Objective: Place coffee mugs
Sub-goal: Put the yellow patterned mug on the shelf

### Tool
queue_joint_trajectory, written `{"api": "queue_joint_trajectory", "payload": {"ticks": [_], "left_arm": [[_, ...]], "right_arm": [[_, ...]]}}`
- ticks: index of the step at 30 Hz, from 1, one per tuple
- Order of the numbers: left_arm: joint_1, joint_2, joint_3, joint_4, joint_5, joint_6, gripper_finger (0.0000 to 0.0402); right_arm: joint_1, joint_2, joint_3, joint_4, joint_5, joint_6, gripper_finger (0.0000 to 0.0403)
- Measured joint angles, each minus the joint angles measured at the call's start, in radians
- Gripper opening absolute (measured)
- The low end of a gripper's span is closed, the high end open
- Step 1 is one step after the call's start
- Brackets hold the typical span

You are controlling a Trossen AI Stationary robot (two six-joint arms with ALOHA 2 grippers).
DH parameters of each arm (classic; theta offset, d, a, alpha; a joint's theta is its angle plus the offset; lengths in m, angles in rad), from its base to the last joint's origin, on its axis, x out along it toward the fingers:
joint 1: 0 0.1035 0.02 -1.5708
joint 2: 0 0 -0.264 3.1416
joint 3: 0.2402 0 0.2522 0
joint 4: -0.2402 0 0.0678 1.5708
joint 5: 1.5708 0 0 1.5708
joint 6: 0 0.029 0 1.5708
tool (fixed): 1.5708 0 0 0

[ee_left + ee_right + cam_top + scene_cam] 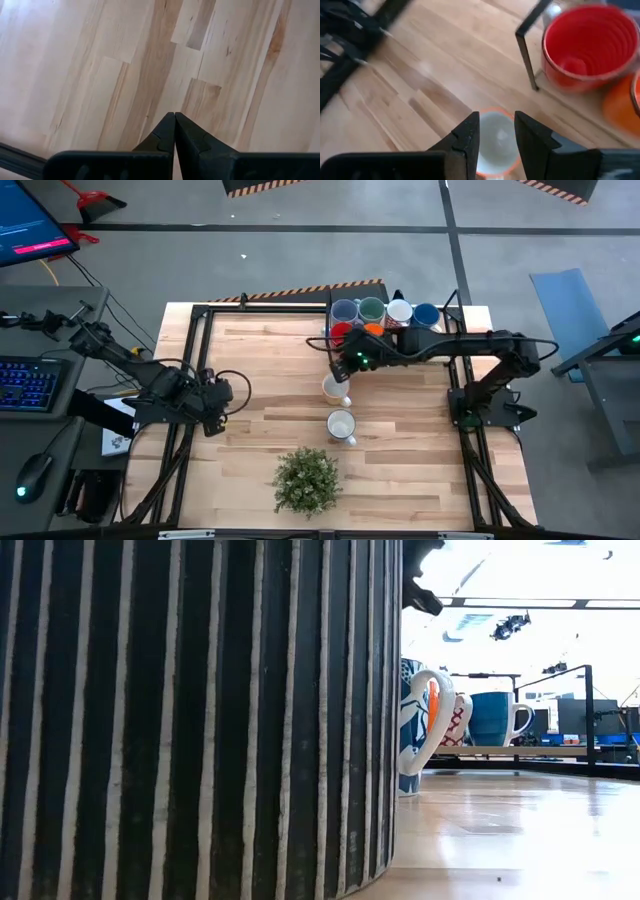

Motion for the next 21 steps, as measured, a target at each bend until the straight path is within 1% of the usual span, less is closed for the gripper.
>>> {"api": "queue_joint_trajectory", "payload": {"ticks": [6, 8, 14, 21], "left_arm": [[0.0, 0.027, -0.001, 0.001, -0.006, 0.0, 0.0], [0.0, 0.03, -0.001, 0.001, -0.01, 0.0, 0.0], [0.0, 0.034, -0.001, -0.002, -0.025, 0.0, 0.0], [0.0, 0.034, -0.001, -0.004, -0.021, 0.0, 0.0]], "right_arm": [[0.01, 0.158, 0.224, -0.361, -0.034, 0.051, 0.0103], [0.024, 0.201, 0.268, -0.425, -0.029, 0.043, 0.0103], [0.057, 0.28, 0.279, -0.425, -0.035, -0.004, 0.0103], [0.065, 0.326, 0.279, -0.423, -0.029, -0.025, 0.0103]]}}
